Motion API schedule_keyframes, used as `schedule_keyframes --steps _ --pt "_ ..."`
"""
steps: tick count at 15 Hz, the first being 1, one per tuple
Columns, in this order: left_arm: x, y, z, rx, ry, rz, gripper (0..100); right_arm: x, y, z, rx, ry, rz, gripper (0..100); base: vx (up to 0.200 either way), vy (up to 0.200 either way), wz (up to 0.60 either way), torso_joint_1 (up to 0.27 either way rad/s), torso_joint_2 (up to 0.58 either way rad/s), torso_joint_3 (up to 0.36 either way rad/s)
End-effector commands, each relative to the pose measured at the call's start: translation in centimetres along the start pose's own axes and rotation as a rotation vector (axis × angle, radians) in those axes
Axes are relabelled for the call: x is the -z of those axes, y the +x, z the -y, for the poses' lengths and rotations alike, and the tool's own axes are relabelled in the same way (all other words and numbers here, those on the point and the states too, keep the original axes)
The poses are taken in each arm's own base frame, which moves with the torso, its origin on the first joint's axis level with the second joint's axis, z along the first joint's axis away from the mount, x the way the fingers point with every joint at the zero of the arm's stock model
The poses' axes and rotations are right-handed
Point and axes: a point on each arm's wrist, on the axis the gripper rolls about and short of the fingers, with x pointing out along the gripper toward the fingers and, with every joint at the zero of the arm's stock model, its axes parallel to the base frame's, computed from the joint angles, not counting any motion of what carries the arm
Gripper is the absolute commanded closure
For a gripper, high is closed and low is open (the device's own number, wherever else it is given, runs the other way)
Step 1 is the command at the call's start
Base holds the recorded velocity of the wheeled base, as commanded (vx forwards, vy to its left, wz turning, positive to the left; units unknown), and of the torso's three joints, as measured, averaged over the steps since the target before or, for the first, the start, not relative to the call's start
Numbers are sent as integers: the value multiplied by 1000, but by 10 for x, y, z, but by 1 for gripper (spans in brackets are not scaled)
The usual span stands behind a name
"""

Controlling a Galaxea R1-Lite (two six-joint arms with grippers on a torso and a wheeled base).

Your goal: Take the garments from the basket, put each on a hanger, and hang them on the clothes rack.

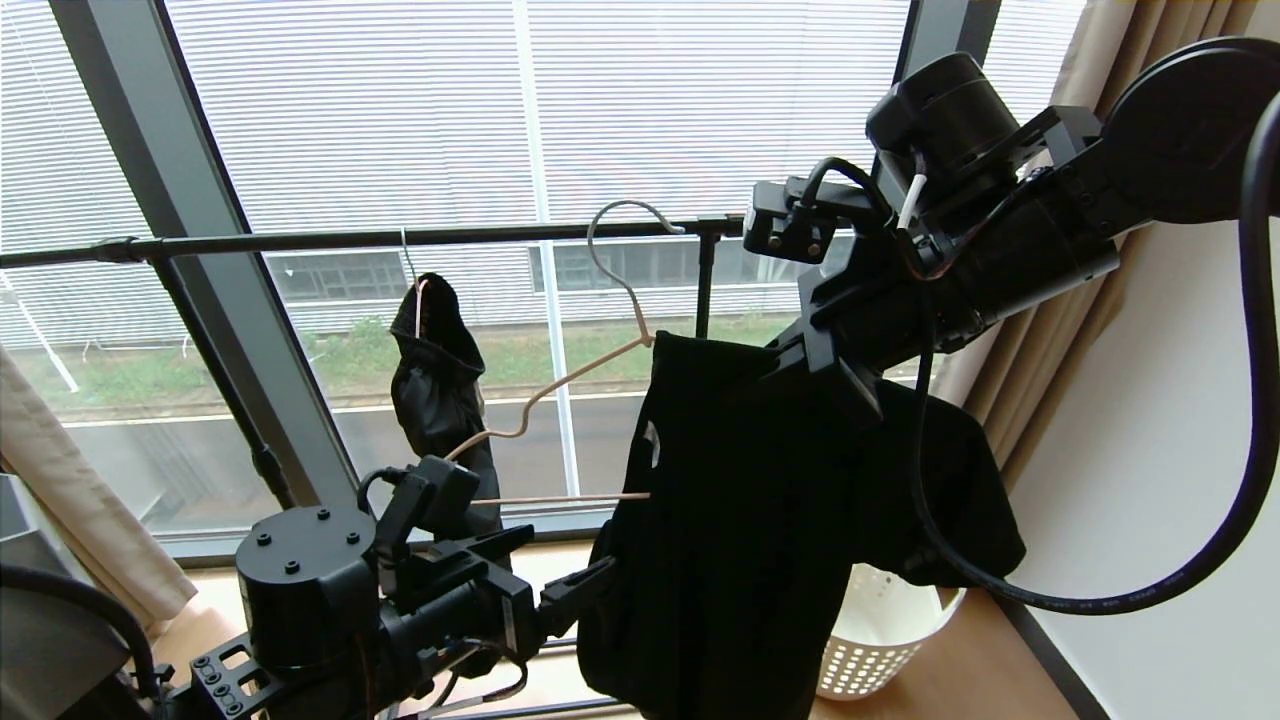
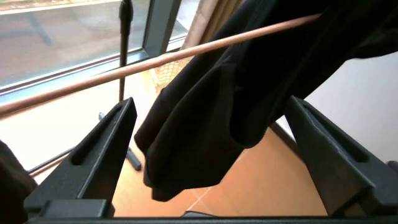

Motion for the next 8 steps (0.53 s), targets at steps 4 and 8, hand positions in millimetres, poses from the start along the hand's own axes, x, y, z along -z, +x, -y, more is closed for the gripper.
schedule_keyframes --steps 4,8 --pt "11 8 1 -17 18 -43 0 0 1 0 -2 -3 0 100 0 0 0 0 0 0" --pt "16 12 -1 -29 16 -59 0 -1 1 -1 -4 -5 1 100 0 0 0 0 0 0"
